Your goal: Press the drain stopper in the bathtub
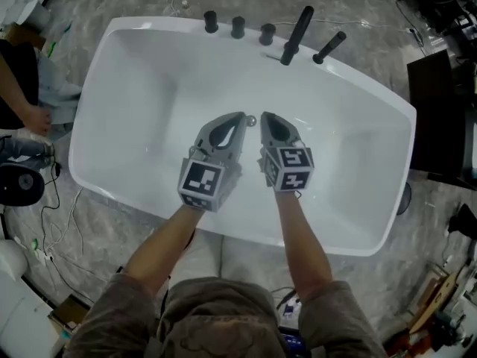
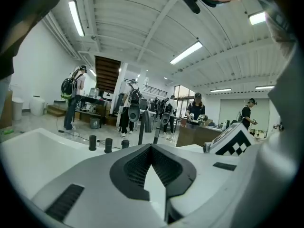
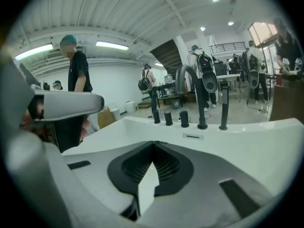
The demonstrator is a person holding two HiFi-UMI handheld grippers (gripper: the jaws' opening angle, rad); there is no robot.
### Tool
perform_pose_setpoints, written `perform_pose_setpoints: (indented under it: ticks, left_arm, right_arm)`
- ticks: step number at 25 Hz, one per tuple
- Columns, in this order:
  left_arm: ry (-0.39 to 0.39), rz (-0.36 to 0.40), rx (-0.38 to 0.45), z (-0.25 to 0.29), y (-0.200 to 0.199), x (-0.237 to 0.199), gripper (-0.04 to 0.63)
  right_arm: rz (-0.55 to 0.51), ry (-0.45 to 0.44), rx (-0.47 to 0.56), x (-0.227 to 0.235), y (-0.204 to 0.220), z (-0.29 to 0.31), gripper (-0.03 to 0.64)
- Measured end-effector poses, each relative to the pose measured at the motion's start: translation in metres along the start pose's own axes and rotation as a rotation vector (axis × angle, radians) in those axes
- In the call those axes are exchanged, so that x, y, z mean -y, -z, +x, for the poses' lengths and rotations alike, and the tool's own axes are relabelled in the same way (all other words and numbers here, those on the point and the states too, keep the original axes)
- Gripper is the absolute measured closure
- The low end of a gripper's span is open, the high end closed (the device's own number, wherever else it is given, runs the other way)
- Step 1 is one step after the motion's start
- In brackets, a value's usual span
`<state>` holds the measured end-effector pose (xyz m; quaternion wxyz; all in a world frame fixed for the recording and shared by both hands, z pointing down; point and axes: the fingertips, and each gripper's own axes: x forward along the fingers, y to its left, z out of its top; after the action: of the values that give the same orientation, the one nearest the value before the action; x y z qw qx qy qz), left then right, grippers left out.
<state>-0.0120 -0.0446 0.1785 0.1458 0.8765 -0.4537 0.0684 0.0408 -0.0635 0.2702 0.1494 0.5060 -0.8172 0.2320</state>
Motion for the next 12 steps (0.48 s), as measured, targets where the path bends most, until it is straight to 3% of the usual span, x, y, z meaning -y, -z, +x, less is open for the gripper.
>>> perform_pose_setpoints:
  ticks: [12]
  left_arm:
    - [0.069, 0.078, 0.017, -0.098, -0.099, 0.070, 0.594]
  right_arm:
    - [-0.095, -0.179, 0.172, -0.099, -0.116, -0.143, 0.615]
